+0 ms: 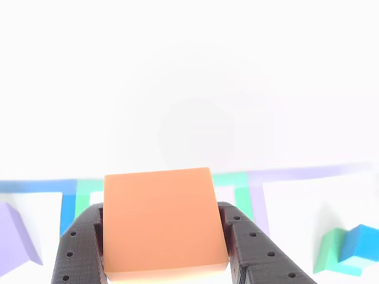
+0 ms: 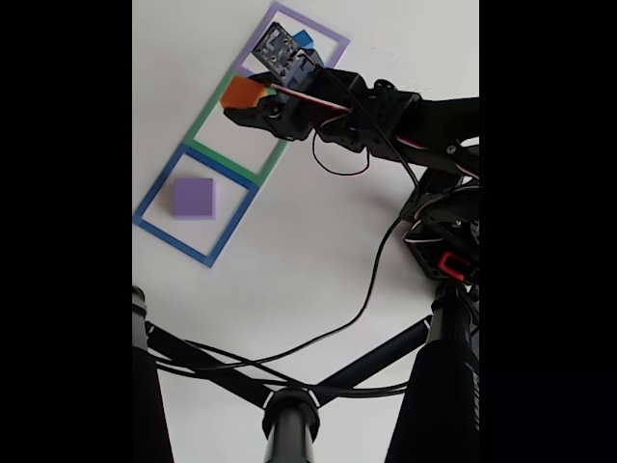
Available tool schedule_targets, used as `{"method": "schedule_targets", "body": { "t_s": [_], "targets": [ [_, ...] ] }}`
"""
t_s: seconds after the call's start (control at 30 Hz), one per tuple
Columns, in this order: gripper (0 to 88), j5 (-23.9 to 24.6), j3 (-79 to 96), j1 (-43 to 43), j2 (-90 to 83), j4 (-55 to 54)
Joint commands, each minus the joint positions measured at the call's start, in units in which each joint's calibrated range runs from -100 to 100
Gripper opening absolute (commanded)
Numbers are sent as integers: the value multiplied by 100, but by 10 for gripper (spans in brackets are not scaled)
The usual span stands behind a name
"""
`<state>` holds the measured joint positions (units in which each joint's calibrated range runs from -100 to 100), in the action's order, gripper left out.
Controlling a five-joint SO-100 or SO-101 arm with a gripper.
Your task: Tower of hanoi
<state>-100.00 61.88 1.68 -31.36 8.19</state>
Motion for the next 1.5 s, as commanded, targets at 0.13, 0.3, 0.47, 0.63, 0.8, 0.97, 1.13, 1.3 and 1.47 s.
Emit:
{"method": "schedule_targets", "body": {
  "t_s": [0.13,0.3,0.47,0.63,0.8,0.97,1.13,1.3,1.47],
  "targets": [
    [83,0,-3706,-216,-856,5206],
    [83,0,-5461,-408,-816,7206],
    [83,0,-6215,-858,-848,8007],
    [82,0,-6688,-1338,-856,8404],
    [82,0,-6779,-1692,-864,8469],
    [81,0,-6670,-1951,-840,8412],
    [82,0,-5606,-2076,-953,7562],
    [82,0,-3761,-2124,-1018,5505],
    [84,0,-1761,-2191,-800,2728]
  ]
}}
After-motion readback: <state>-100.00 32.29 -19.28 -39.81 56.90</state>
